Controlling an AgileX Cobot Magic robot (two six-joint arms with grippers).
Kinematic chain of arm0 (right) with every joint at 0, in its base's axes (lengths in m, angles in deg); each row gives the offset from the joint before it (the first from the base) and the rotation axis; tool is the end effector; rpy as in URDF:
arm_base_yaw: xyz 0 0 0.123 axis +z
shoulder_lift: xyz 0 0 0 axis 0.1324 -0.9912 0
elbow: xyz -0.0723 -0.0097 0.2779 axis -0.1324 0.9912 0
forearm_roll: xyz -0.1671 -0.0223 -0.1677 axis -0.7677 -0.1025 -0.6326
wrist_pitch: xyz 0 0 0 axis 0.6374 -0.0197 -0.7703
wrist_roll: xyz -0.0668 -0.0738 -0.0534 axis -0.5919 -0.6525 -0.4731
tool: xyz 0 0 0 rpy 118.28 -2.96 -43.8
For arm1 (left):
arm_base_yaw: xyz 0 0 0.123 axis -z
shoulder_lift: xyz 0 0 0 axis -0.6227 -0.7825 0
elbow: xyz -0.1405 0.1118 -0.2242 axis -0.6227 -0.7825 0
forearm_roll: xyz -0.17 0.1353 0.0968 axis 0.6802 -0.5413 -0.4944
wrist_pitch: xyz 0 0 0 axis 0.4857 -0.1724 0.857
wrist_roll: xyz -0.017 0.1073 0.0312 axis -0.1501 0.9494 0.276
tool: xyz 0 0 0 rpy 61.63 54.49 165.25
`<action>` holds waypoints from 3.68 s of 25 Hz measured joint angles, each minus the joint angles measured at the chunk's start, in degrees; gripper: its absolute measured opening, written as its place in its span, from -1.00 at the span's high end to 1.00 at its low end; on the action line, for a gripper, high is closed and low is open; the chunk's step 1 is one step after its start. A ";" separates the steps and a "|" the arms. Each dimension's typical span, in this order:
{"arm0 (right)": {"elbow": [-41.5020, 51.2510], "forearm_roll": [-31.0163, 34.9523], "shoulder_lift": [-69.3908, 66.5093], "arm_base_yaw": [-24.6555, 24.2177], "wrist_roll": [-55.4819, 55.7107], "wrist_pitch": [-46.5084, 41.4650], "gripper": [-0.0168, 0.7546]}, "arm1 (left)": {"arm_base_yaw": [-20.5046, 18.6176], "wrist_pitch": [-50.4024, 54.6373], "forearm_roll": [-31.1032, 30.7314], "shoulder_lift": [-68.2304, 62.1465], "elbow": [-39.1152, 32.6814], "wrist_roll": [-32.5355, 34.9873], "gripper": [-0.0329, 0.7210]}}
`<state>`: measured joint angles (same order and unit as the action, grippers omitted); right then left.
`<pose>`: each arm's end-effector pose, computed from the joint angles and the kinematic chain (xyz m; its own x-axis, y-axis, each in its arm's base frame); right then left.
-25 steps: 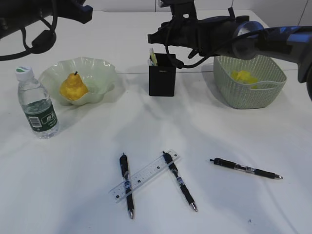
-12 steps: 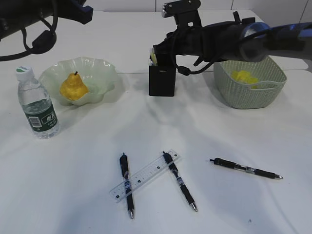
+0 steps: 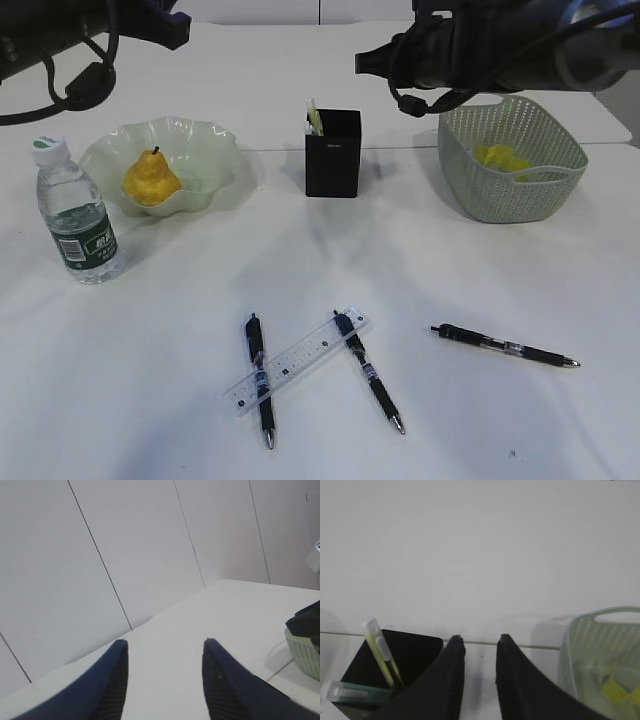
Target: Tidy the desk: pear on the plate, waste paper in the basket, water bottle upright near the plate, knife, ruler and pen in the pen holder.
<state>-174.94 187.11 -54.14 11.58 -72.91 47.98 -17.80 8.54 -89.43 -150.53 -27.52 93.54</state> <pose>0.4939 0.1455 0.2430 -0.3782 -0.0447 -0.9246 -0.0968 0.9953 -0.0085 0.3508 -0.1429 0.3263 0.1948 0.2270 -0.9542 0.3928 0.8733 0.2880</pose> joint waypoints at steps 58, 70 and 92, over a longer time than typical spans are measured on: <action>60.04 -0.66 30.98 4.68 84.11 -39.70 0.53 | 0.00 0.33 2.64 0.00 0.00 0.14 0.01; 60.04 -0.80 31.36 4.68 78.71 -44.05 0.52 | 0.00 1.55 2.76 0.00 0.00 0.14 0.01; 57.48 -1.28 31.46 4.68 64.51 -45.43 0.52 | 0.00 6.28 2.76 0.00 0.00 0.03 0.01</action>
<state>-117.46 185.83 -22.68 16.26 -8.40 2.55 -17.80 14.83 -86.67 -150.53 -27.52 93.58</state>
